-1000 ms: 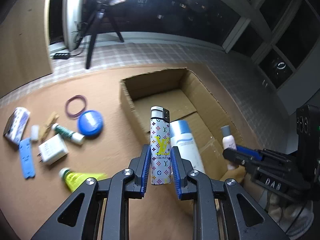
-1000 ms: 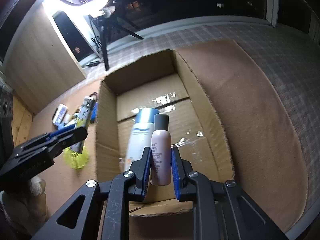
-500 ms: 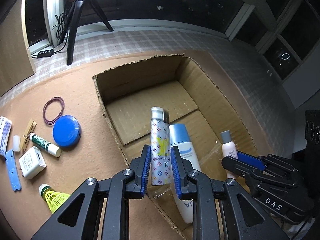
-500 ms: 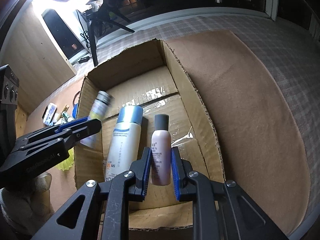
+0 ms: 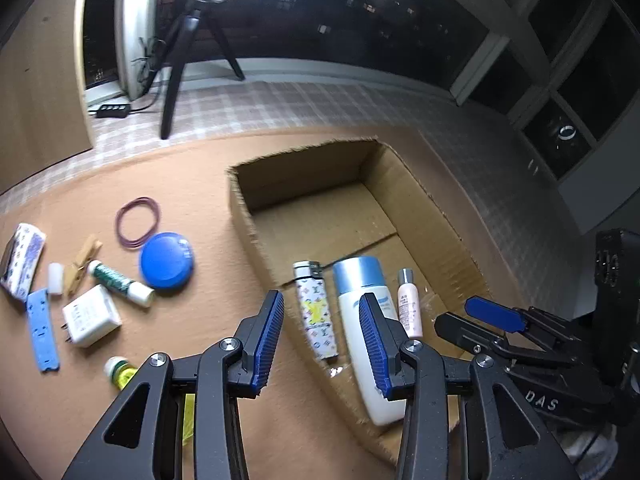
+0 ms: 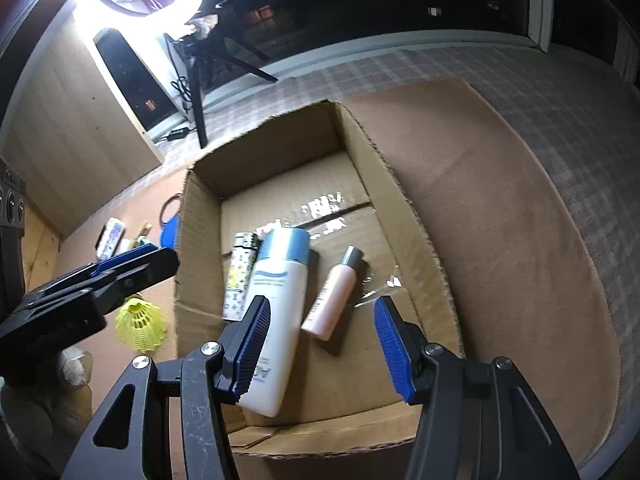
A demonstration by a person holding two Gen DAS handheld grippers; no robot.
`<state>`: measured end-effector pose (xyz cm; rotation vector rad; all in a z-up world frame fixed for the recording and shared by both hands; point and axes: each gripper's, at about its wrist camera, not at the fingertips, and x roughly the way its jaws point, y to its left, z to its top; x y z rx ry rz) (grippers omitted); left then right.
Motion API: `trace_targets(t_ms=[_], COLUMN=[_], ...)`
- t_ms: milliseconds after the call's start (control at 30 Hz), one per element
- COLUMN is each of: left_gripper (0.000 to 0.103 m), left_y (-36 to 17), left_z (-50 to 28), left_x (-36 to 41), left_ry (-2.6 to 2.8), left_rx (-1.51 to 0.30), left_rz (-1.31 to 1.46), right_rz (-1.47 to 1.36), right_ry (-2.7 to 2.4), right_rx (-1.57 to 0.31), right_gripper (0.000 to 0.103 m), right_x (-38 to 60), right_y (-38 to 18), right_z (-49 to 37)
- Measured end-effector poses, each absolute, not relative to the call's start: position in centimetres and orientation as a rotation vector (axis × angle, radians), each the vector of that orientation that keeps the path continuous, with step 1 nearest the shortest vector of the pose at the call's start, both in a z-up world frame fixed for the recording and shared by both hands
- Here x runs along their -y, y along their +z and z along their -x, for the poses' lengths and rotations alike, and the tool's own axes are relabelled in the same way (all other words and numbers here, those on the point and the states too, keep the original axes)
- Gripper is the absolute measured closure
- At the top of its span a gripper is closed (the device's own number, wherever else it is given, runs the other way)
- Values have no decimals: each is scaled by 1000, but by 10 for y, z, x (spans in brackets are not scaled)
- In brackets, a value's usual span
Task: Organize objects
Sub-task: 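Move the right tool to the yellow shuttlecock and close on it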
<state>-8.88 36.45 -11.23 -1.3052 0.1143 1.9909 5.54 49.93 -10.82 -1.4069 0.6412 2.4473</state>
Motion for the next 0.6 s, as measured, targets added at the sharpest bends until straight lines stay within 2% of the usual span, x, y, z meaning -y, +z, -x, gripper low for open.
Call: trace_targets(t_ms=[333,600], left_gripper=[60,60], left_y=[-107,-134], left_z=[99,105], left_x=[-286,-216], left_ry=[2070,2119], left_rx=[-41,41], left_rz=[1321,1416], right_rz=[1427,1494], right_ry=[2556,2652], right_rx=[-598,-534], right_gripper=[52,52], right_x=[-466,-429], right_y=[-90,-81], right_z=[-36,-9])
